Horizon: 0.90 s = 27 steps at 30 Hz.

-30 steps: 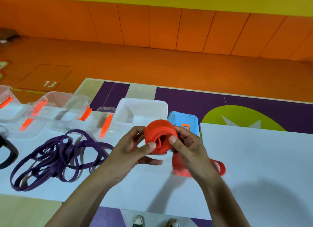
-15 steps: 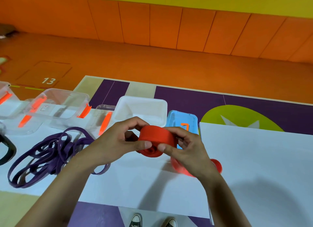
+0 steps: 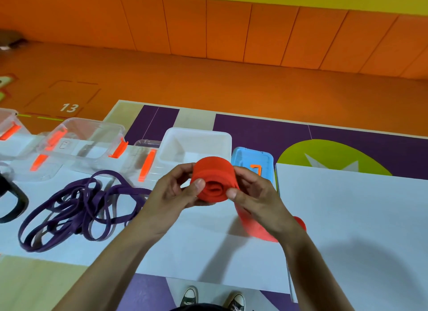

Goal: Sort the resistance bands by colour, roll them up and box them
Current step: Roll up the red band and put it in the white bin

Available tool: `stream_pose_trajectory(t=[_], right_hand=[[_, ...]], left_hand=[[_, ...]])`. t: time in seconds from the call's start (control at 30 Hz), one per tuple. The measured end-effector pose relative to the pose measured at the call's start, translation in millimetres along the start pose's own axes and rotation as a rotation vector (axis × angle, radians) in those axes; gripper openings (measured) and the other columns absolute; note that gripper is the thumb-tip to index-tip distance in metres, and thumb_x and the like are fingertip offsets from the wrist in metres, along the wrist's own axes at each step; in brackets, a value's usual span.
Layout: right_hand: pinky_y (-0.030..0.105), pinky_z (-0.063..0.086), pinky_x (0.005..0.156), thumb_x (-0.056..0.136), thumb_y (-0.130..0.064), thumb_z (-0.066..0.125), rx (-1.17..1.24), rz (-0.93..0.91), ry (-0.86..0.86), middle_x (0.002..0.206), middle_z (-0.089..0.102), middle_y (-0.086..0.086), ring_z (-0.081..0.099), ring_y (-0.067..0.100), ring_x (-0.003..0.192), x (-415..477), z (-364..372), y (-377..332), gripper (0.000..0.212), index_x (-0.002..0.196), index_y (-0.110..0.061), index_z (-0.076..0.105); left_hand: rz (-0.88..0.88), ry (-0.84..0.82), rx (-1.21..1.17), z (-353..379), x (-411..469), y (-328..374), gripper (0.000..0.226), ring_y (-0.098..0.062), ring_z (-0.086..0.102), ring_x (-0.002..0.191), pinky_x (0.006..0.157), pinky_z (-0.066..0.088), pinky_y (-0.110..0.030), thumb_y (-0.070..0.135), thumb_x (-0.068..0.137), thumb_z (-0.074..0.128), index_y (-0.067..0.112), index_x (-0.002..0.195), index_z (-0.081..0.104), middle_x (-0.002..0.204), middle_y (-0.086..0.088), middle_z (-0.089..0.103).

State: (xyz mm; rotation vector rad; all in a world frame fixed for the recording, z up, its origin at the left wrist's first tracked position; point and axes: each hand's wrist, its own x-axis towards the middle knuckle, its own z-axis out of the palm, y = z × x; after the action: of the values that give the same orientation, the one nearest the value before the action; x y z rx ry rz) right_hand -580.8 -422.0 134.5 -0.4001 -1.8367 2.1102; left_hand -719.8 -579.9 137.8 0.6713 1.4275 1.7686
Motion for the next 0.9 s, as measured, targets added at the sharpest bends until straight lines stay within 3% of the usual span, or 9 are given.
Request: stream_pose_trajectory(t=[0.1, 0.17, 0.27, 0.33, 0.43, 0.57, 0.67, 0.83, 0.9], right_hand=[[0.038, 0.055, 0.098, 0.081, -0.036, 0.084, -0.005, 0.002, 0.025, 0.113, 0.074, 0.013, 0.069, 0.033, 0.109, -0.9, 0.1, 3.5, 0.049, 0.127, -0.029, 0.068], [0.034, 0.055, 0.095, 0.082, -0.025, 0.085, -0.054, -0.011, 0.049, 0.113, 0.076, 0.008, 0.071, 0.027, 0.108, -3.0, -1.7, 2.7, 0.042, 0.121, -0.031, 0.071], [0.026, 0.054, 0.093, 0.074, -0.024, 0.087, -0.207, 0.009, 0.034, 0.113, 0.076, -0.004, 0.07, 0.016, 0.109, -7.3, -3.7, -1.3, 0.048, 0.118, -0.032, 0.072], [0.023, 0.053, 0.092, 0.071, -0.029, 0.091, -0.347, 0.029, 0.009, 0.113, 0.074, -0.01, 0.068, 0.011, 0.109, -8.0, -2.2, -4.8, 0.051, 0.119, -0.034, 0.073], [0.02, 0.054, 0.089, 0.07, -0.029, 0.093, -0.392, -0.001, 0.024, 0.11, 0.073, -0.012, 0.067, 0.01, 0.107, -7.0, 1.6, -9.2, 0.05, 0.116, -0.036, 0.073], [0.028, 0.055, 0.092, 0.07, -0.035, 0.092, -0.371, -0.038, 0.078, 0.11, 0.071, -0.011, 0.066, 0.012, 0.107, -4.3, 2.7, -13.3, 0.047, 0.112, -0.037, 0.071], [0.032, 0.053, 0.091, 0.072, -0.038, 0.087, -0.282, -0.048, 0.053, 0.104, 0.07, -0.005, 0.065, 0.017, 0.099, 1.5, -0.9, -15.9, 0.04, 0.11, -0.032, 0.074], [0.027, 0.051, 0.099, 0.084, -0.011, 0.076, -0.055, -0.048, -0.05, 0.123, 0.073, 0.001, 0.067, 0.02, 0.119, 2.1, -7.6, -15.9, 0.046, 0.128, -0.021, 0.067], [0.029, 0.049, 0.103, 0.083, -0.009, 0.079, -0.117, -0.042, -0.078, 0.123, 0.073, -0.002, 0.067, 0.018, 0.119, 1.3, -9.8, -19.6, 0.048, 0.129, -0.019, 0.067]], left_hand=[[-0.049, -0.021, -0.06, 2.8, -2.2, -6.9, 0.066, -0.038, 0.069, 0.111, 0.085, 0.06, -0.045, 0.044, 0.077, 0.084, 0.005, 0.125, 0.061, 0.127, -0.019, 0.065], [-0.094, -0.05, 0.026, -1.6, -2.1, -2.4, 0.06, -0.037, 0.07, 0.109, 0.083, 0.061, -0.044, 0.037, 0.08, 0.076, 0.006, 0.128, 0.059, 0.128, -0.016, 0.064], [-0.12, -0.104, 0.455, -12.4, -1.9, 17.6, 0.056, -0.025, 0.073, 0.097, 0.081, 0.062, -0.041, 0.048, 0.077, 0.079, 0.025, 0.124, 0.061, 0.124, 0.008, 0.064], [-0.103, -0.141, 0.749, -15.7, -1.7, 33.8, 0.057, -0.015, 0.07, 0.089, 0.078, 0.061, -0.031, 0.052, 0.075, 0.083, 0.04, 0.125, 0.059, 0.117, 0.026, 0.06], [-0.048, -0.246, 0.89, -12.2, 3.0, 50.2, 0.052, -0.011, 0.066, 0.085, 0.073, 0.057, -0.022, 0.041, 0.078, 0.084, 0.047, 0.123, 0.06, 0.107, 0.029, 0.063], [-0.017, -0.209, 0.798, -10.5, 7.3, 53.2, 0.042, -0.015, 0.067, 0.083, 0.073, 0.058, -0.03, 0.041, 0.076, 0.082, 0.039, 0.114, 0.064, 0.095, 0.019, 0.068], [0.011, -0.166, 0.639, -10.2, 5.7, 48.3, 0.043, -0.023, 0.072, 0.08, 0.076, 0.06, -0.038, 0.037, 0.076, 0.081, 0.03, 0.115, 0.064, 0.103, 0.007, 0.071], [0.086, -0.037, 0.468, -10.8, 2.1, 40.1, 0.047, -0.033, 0.073, 0.08, 0.076, 0.061, -0.049, 0.041, 0.075, 0.08, 0.024, 0.116, 0.065, 0.108, -0.004, 0.072], [0.091, -0.013, 0.439, -11.6, 1.0, 40.4, 0.044, -0.033, 0.072, 0.083, 0.076, 0.061, -0.051, 0.035, 0.076, 0.081, 0.024, 0.115, 0.065, 0.109, -0.002, 0.072]])
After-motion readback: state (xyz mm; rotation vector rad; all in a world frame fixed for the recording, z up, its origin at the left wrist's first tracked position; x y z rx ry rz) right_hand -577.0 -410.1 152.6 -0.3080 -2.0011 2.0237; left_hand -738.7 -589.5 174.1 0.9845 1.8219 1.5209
